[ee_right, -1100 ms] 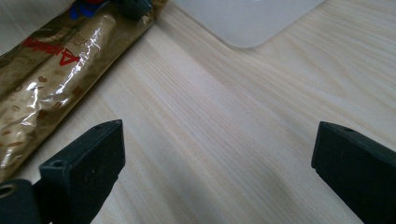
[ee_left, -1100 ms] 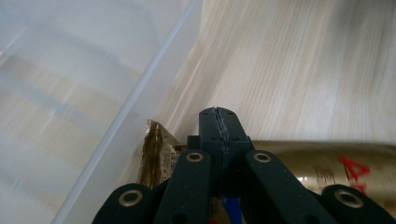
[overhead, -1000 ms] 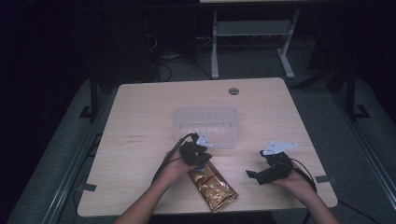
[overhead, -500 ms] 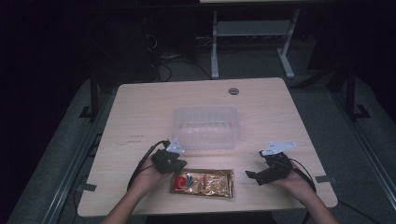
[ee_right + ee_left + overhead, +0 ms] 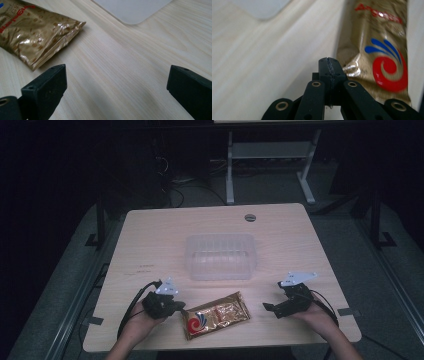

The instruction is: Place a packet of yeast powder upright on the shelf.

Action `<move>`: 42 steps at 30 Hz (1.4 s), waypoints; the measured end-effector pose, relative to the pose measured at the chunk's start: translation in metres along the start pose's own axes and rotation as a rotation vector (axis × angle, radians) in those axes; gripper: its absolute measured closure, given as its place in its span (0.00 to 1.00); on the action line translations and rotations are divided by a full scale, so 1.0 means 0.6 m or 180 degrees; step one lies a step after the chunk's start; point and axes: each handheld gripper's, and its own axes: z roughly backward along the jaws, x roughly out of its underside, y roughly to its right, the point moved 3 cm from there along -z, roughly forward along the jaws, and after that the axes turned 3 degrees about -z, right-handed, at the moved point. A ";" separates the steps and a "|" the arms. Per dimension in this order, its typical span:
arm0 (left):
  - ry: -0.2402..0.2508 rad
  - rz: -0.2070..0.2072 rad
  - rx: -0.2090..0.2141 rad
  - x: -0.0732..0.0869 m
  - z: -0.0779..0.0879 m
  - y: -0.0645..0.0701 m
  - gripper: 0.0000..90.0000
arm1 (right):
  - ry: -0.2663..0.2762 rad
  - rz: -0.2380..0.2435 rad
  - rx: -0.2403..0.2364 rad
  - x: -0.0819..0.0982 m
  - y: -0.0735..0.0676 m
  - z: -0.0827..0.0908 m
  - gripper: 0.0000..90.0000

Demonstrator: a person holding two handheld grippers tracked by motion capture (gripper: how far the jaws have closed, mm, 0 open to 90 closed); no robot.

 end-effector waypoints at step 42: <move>0.0291 -0.0255 0.0358 -0.089 -0.048 0.060 1.00 | 0.0086 -0.0091 -0.0054 -0.003 -0.009 0.010 0.03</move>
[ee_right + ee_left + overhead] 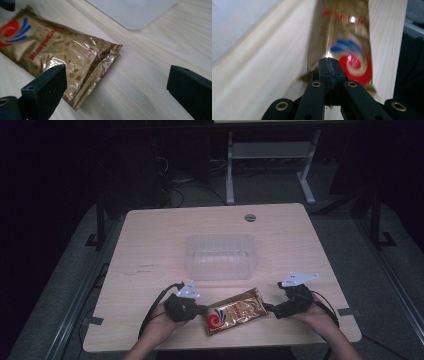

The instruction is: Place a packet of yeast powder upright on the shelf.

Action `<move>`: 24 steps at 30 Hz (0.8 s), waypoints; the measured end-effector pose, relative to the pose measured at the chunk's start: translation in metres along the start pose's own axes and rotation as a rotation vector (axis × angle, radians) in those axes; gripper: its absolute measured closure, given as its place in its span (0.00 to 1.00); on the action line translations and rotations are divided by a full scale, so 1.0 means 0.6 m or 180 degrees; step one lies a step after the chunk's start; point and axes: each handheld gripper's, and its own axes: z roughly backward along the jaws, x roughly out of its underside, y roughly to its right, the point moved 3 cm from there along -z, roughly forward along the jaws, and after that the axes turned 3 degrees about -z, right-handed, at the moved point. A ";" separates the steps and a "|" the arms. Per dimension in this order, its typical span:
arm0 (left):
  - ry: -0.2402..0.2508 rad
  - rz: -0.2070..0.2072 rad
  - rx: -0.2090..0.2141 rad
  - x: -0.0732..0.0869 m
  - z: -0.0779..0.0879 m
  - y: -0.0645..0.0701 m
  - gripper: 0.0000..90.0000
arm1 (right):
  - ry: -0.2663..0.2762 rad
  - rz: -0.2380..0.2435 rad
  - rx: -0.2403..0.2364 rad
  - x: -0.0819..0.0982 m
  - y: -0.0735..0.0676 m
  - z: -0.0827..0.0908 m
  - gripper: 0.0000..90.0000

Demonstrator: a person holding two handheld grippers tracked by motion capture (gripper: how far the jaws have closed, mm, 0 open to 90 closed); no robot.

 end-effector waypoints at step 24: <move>-0.0342 -0.0260 0.0212 -0.066 -0.120 0.019 1.00 | -0.0006 -0.0005 0.0006 0.002 0.002 0.008 0.03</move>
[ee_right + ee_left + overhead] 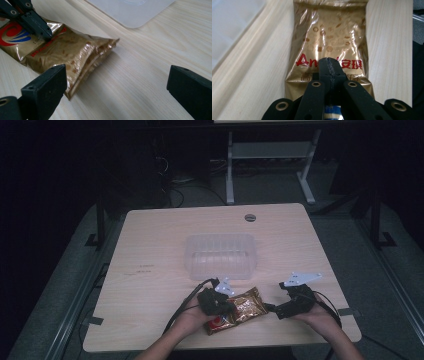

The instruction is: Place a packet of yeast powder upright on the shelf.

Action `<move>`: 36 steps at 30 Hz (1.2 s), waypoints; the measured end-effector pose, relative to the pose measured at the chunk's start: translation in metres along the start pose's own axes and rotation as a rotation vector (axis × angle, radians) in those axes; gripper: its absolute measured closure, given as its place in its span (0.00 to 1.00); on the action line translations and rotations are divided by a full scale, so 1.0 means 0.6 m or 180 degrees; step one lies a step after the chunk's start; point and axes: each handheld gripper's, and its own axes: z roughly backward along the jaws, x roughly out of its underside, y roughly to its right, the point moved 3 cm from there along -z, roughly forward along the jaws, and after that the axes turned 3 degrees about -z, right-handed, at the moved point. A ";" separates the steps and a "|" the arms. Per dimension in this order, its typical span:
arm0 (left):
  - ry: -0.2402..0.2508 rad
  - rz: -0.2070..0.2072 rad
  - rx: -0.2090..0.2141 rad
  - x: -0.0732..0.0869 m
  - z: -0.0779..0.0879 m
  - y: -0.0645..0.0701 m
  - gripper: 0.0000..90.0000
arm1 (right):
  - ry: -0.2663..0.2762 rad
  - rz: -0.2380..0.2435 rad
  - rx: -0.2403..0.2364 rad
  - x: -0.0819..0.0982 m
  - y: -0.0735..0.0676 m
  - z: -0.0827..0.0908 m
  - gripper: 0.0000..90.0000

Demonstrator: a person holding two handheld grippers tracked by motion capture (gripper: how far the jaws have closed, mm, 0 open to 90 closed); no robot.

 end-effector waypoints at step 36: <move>-0.0018 0.0042 -0.0048 0.004 -0.006 0.002 1.00 | -0.0601 -0.0755 -0.0839 -0.052 -0.023 -0.067 0.56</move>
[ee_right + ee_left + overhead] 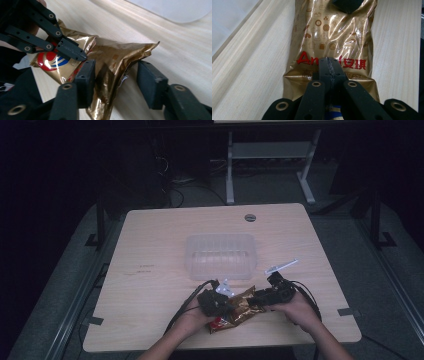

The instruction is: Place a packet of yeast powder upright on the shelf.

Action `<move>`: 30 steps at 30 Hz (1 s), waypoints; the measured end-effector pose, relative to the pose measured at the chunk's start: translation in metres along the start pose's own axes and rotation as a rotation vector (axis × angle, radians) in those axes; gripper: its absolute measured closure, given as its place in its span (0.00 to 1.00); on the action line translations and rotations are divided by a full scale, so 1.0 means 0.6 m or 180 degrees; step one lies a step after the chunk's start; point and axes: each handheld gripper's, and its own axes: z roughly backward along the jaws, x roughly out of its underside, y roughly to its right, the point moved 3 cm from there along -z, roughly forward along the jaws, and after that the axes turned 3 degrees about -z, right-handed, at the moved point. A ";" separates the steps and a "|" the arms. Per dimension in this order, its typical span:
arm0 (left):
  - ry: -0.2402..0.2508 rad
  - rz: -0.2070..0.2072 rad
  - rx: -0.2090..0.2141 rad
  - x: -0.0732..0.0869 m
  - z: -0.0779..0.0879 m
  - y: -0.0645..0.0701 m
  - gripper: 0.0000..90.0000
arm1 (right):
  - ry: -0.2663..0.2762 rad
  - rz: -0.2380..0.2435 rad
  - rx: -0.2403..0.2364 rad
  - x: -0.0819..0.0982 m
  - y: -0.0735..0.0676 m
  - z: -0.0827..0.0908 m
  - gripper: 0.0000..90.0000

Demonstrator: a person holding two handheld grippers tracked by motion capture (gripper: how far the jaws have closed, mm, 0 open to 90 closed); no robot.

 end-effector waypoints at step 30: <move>0.0067 -0.0034 0.0020 0.003 0.001 0.000 1.00 | -0.0103 -0.0031 -0.0205 0.005 0.012 0.006 1.00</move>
